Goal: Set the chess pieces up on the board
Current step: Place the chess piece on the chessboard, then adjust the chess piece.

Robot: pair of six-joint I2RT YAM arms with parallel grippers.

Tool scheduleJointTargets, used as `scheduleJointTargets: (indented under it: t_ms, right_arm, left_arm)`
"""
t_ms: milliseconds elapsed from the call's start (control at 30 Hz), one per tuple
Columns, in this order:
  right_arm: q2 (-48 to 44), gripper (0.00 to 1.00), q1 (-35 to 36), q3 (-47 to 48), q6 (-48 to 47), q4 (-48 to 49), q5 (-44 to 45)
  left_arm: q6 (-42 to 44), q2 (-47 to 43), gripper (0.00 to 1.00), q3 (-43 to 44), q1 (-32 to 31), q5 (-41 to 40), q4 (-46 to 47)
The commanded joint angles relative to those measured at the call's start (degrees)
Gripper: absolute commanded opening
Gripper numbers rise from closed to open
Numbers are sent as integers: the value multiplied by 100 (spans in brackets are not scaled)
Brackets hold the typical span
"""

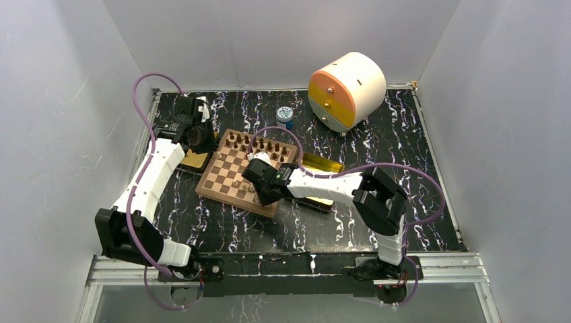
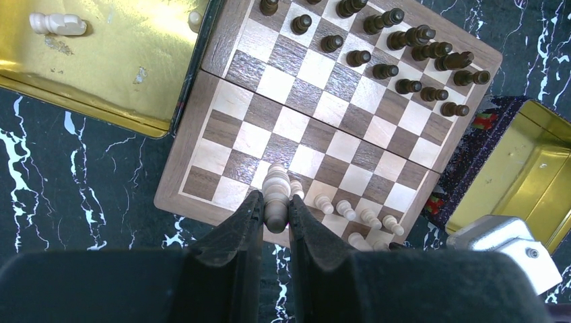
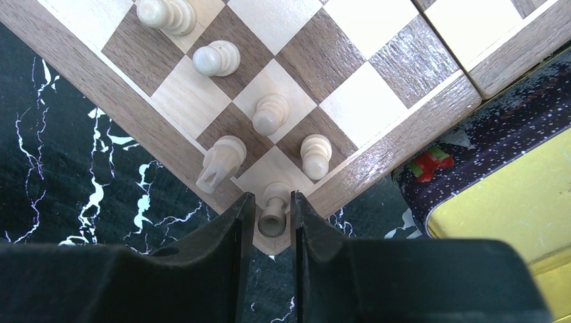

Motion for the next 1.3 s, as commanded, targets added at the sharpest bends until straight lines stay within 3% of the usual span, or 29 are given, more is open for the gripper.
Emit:
scheduleJointTargets:
  t_ms: [0, 267, 600, 733, 900, 1167, 1267]
  right_arm:
    - [-8, 37, 32, 317, 48, -11, 101]
    - [-276, 41, 25, 405, 91, -179, 169]
    - [-971, 50, -76, 469, 103, -126, 90]
    - [-1588, 56, -659, -212, 400, 977, -1132]
    - [-2782, 70, -1532, -1669, 1346, 3294, -2610]
    - [-3223, 81, -2122, -2527, 2787, 5173, -3264]
    - [-3166, 94, -2242, -2629, 3259, 5696, -3389]
  left_arm:
    - [24, -232, 10, 13, -27, 83, -26]
    - [94, -188, 10, 78, -27, 234, -130]
    - [-274, -166, 10, 251, -27, 1414, -110]
    - [-537, -243, 10, 235, -27, 1872, 47]
    - [-1012, -402, 10, 92, -27, 2632, 419]
    - [-2247, -578, 9, -310, -27, 3779, 1487]
    - [-2536, -587, 8, -397, -38, 3997, 1746]
